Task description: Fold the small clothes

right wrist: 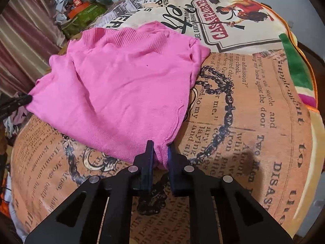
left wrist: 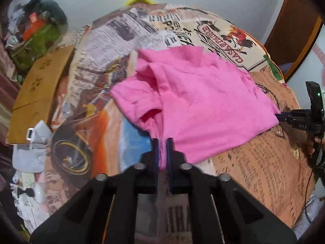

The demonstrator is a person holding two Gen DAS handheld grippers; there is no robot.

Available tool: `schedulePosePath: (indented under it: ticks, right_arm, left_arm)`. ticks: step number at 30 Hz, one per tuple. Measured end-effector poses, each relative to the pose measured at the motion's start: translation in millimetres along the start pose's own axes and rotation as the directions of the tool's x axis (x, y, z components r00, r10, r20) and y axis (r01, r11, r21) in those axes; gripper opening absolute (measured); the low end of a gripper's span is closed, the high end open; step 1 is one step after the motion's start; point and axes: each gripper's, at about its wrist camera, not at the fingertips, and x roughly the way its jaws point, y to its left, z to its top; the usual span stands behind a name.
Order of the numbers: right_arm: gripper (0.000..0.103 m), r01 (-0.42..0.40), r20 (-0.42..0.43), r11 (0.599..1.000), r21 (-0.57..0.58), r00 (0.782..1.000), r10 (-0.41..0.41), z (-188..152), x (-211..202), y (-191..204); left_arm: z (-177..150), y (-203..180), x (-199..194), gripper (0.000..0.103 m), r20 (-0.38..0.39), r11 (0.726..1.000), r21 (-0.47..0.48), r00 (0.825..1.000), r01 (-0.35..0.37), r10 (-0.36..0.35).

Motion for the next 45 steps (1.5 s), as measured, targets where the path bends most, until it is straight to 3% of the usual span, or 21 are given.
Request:
schedulePosePath:
  ticks: [6, 14, 19, 22, 24, 28, 30, 31, 32, 33, 41, 45]
  right_arm:
    - [0.011, 0.026, 0.000, 1.000, -0.003, 1.000, -0.026, -5.4, -0.8, -0.7]
    - [0.011, 0.071, -0.021, 0.996, -0.044, 0.997, -0.072, -9.5, -3.6, 4.1]
    - [0.011, 0.057, -0.017, 0.998, -0.013, 0.998, -0.057, -11.6, -4.5, -0.5]
    - [0.011, 0.063, -0.020, 0.998, -0.009, 0.998, -0.063, -11.3, -5.5, 1.6]
    - [0.011, 0.064, -0.020, 0.998, -0.006, 0.998, -0.064, -11.6, -6.0, 2.5]
    - [0.011, 0.059, -0.016, 0.998, 0.004, 0.998, -0.059, -12.4, -5.9, 1.5]
    - [0.011, 0.058, -0.015, 0.998, 0.004, 0.998, -0.057, -12.8, -5.8, 1.4]
    - [0.011, 0.057, -0.016, 0.998, 0.003, 0.998, -0.057, -13.0, -6.1, 1.2]
    - [0.011, 0.057, -0.017, 0.998, 0.000, 0.998, -0.057, -12.8, -6.0, 1.4]
    - [0.011, 0.059, -0.017, 0.998, -0.004, 0.998, -0.059, -12.8, -6.2, 1.4]
    - [0.011, 0.065, -0.021, 0.998, -0.016, 0.998, -0.066, -12.2, -6.7, 1.9]
    - [0.011, 0.080, -0.021, 0.997, -0.009, 0.997, -0.080, -12.1, -6.9, 2.2]
  left_arm:
    - [-24.4, 2.2, 6.2, 0.002, -0.053, 1.000, 0.010, 0.999, -0.006, 0.007]
    - [-22.5, 5.6, -13.1, 0.003, -0.025, 0.999, 0.033, 0.999, -0.023, 0.024]
    - [-22.4, 23.1, -18.7, 0.004, -0.005, 0.999, -0.035, 0.999, -0.033, 0.033]
    - [-7.0, 25.8, -21.5, 0.019, 0.009, 0.997, -0.072, 1.000, 0.023, -0.023]
    - [1.7, 22.2, -18.5, 0.039, 0.016, 0.996, -0.076, 0.999, 0.050, -0.049]
    - [10.7, 8.9, 1.7, 0.042, -0.024, 0.991, -0.075, 0.993, 0.111, -0.113]
    - [10.1, 5.5, 14.4, 0.042, -0.059, 0.989, -0.082, 0.990, 0.125, -0.130]
    - [8.9, 4.1, 21.9, 0.037, -0.075, 0.988, -0.087, 0.988, 0.130, -0.137]
    - [7.0, 2.7, 25.3, 0.009, -0.076, 0.988, -0.086, 0.988, 0.128, -0.134]
    - [4.6, 1.1, 29.5, 0.002, -0.086, 0.990, -0.079, 0.988, 0.118, -0.125]
    - [-10.7, -1.2, -6.3, 0.002, 0.025, 0.997, -0.012, 0.997, 0.074, -0.074]
    - [-20.6, 4.3, -12.9, 0.002, 0.011, 0.998, -0.018, 0.998, 0.063, -0.063]
